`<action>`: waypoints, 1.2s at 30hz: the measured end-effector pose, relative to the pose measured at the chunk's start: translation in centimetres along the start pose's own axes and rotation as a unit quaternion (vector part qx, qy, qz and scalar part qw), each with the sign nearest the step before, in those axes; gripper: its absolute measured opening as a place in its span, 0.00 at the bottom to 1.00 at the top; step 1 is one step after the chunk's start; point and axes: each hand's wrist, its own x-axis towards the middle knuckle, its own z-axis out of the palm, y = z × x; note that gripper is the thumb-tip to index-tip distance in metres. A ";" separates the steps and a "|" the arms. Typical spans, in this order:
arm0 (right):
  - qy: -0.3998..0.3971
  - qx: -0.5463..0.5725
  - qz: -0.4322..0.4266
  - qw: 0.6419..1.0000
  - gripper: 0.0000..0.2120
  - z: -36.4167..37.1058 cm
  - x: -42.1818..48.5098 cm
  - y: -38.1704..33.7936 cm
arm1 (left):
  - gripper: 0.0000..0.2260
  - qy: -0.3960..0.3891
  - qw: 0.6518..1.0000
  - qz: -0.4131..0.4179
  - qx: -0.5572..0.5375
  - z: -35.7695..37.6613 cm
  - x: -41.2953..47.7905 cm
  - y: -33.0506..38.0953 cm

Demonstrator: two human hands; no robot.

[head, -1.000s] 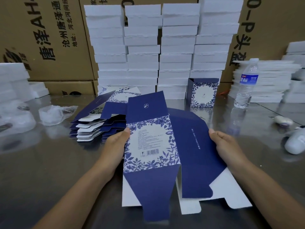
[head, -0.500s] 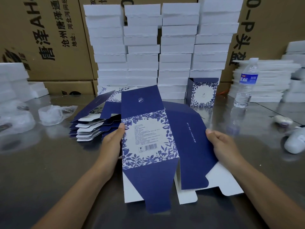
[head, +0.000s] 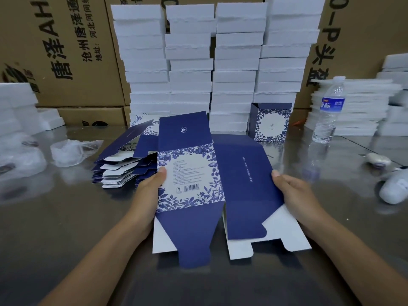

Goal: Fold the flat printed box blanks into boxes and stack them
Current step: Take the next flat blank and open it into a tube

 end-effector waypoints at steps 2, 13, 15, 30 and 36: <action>0.006 -0.019 -0.012 1.000 0.20 -0.1 0.1 0.2 | 0.14 0.001 1.000 -0.011 -0.008 0.1 0.0 0.1; 0.063 0.018 0.000 0.998 0.22 -0.2 -0.1 -0.2 | 0.13 -0.027 0.997 0.032 0.063 0.3 -0.1 -0.3; 0.055 0.027 0.000 0.998 0.22 -0.1 -0.3 -0.4 | 0.13 -0.021 0.998 0.032 0.054 0.2 -0.1 -0.1; 0.040 -0.040 0.018 0.998 0.20 0.1 -0.6 -0.7 | 0.14 -0.041 0.996 0.065 0.033 0.5 -0.4 -0.1; 0.033 0.000 0.031 0.999 0.20 0.4 -0.8 -1.1 | 0.10 -0.044 0.998 0.044 -0.031 0.5 -0.6 0.3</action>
